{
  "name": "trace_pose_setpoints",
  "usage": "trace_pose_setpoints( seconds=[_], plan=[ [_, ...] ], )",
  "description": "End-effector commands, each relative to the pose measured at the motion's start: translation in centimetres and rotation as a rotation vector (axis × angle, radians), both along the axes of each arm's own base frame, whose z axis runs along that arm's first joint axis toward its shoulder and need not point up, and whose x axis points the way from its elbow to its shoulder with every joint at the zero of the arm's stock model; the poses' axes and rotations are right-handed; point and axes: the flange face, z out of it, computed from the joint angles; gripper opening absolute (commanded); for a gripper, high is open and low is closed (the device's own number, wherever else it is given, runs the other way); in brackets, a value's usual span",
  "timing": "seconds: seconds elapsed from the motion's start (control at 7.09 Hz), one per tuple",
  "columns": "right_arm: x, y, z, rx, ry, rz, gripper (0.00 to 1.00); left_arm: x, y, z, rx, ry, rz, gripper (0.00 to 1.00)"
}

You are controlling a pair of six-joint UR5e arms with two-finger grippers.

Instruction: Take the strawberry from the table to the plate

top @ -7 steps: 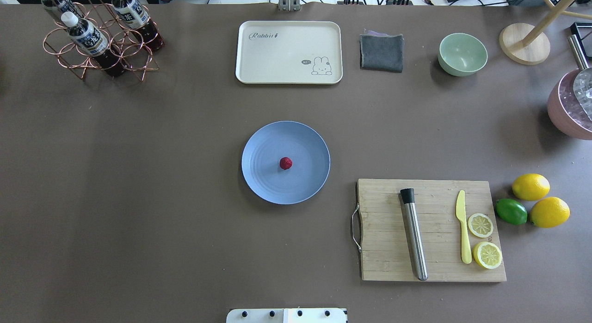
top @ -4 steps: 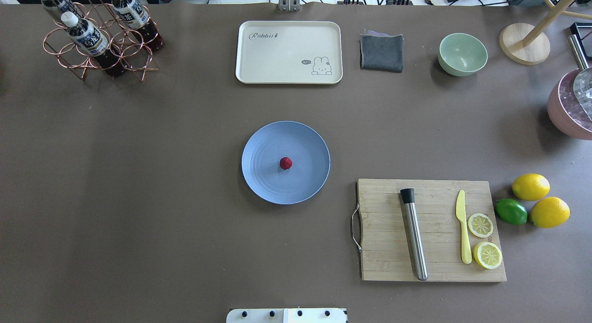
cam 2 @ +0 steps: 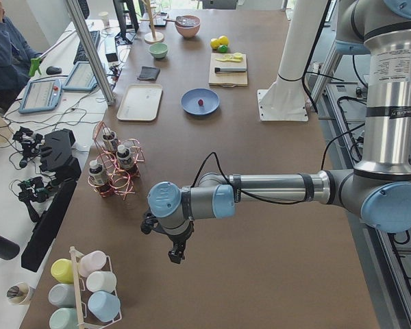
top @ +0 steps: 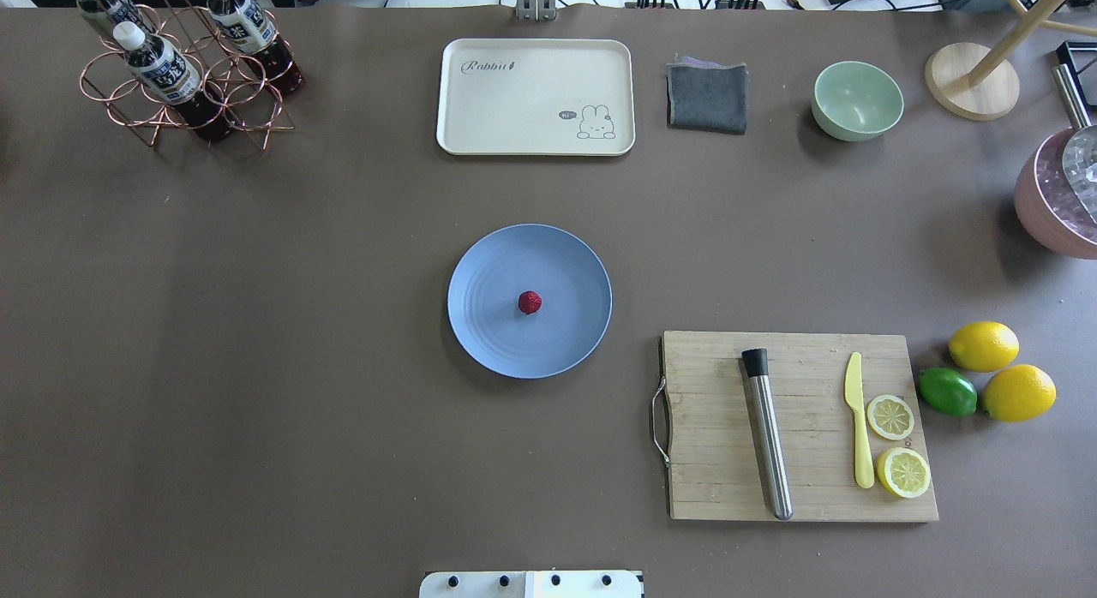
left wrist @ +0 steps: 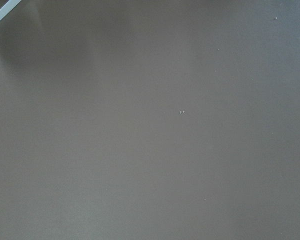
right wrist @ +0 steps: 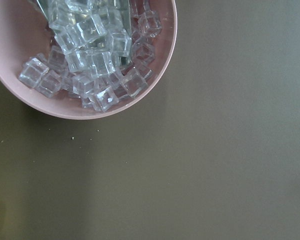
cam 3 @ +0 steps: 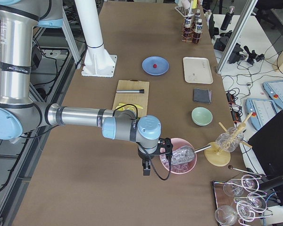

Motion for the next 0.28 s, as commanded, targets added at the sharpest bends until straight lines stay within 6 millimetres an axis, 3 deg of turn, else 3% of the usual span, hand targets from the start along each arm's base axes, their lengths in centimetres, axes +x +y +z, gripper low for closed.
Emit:
trace_pose_setpoints(
  seconds=[0.0, 0.14],
  plan=[
    [0.0, -0.01, -0.04, 0.001, 0.0, 0.0, 1.0, 0.0, -0.15, -0.16, 0.004, 0.0, 0.0, 0.99],
    [-0.01, -0.02, -0.12, 0.002, -0.001, 0.0, 1.0, 0.01, -0.07, -0.1, 0.002, 0.002, 0.0, 0.99]
  ],
)
